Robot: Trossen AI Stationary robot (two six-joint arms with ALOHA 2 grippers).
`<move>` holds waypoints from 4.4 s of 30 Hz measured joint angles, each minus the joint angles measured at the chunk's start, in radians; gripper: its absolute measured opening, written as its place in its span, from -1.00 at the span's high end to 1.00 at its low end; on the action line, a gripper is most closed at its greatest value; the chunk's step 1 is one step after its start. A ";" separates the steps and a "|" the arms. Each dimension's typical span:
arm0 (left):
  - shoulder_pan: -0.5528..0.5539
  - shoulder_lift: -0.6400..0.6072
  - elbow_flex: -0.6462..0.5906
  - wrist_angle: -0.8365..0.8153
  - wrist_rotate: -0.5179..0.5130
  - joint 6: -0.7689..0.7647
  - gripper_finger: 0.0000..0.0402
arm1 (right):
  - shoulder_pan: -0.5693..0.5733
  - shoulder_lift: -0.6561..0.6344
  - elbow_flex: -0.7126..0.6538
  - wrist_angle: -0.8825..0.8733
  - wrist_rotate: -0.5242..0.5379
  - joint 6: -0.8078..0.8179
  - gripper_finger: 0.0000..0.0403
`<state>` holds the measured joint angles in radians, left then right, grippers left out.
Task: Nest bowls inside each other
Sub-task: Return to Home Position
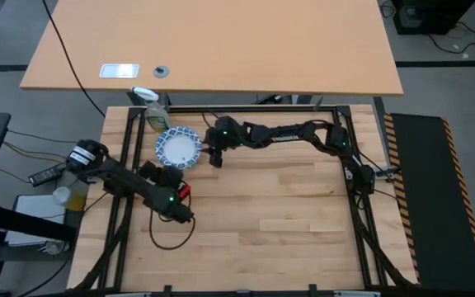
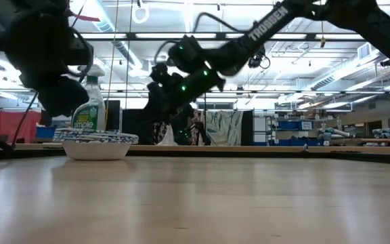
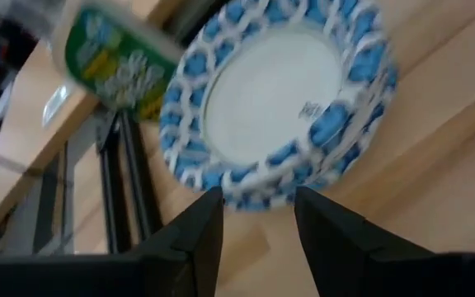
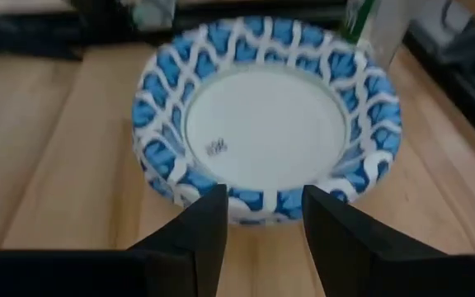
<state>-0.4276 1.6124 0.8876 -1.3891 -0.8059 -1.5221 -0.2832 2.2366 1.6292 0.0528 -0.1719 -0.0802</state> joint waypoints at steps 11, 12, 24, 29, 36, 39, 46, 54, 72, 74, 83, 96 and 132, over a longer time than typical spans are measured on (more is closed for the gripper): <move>0.142 -0.145 -0.004 0.231 -0.131 0.492 0.23 | 0.043 0.000 -0.199 0.386 0.071 0.025 0.18; 0.155 -0.161 -0.004 0.267 -0.126 0.556 0.23 | 0.046 0.001 -0.200 0.390 0.093 0.007 0.18; 0.222 -0.312 -0.074 0.438 -0.032 0.836 0.23 | 0.053 -0.040 -0.201 0.284 0.128 -0.005 0.18; 0.142 -0.514 -0.180 0.590 -0.030 0.815 0.23 | 0.075 -0.146 -0.241 0.271 0.130 -0.008 0.18; 0.031 -0.740 -0.378 1.010 -0.027 0.977 0.23 | 0.130 -0.393 -0.482 0.392 0.170 -0.054 0.18; 0.008 -0.814 -0.491 1.185 -0.006 1.055 0.23 | 0.169 -0.490 -0.617 0.445 0.170 -0.050 0.18; 0.039 -1.039 -0.678 1.408 0.071 1.172 0.23 | 0.292 -0.752 -0.848 0.471 0.359 -0.055 0.18; 0.131 -1.213 -0.770 1.476 0.235 1.240 0.23 | 0.389 -1.041 -1.129 0.602 0.497 -0.013 0.18; 0.191 -1.302 -0.879 1.738 0.554 1.341 0.53 | 0.650 -1.329 -1.515 0.784 0.828 0.060 0.18; 0.191 -1.307 -0.879 1.738 0.586 1.337 0.59 | 0.676 -1.348 -1.534 0.793 0.853 0.064 0.18; 0.188 -1.308 -0.879 1.737 0.721 1.327 0.82 | 0.793 -1.386 -1.624 0.889 0.983 0.074 0.18; 0.189 -1.399 -0.880 1.718 0.722 1.354 0.97 | 0.970 -1.610 -1.624 0.807 1.157 -0.150 0.23; 0.188 -1.437 -0.811 1.549 0.755 1.259 0.97 | 0.354 -1.908 -1.624 0.663 0.415 0.099 0.33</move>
<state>-0.2394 0.1757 0.0765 0.1599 -0.0513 -0.2635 0.0711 0.3286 0.0055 0.7162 0.2432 0.0189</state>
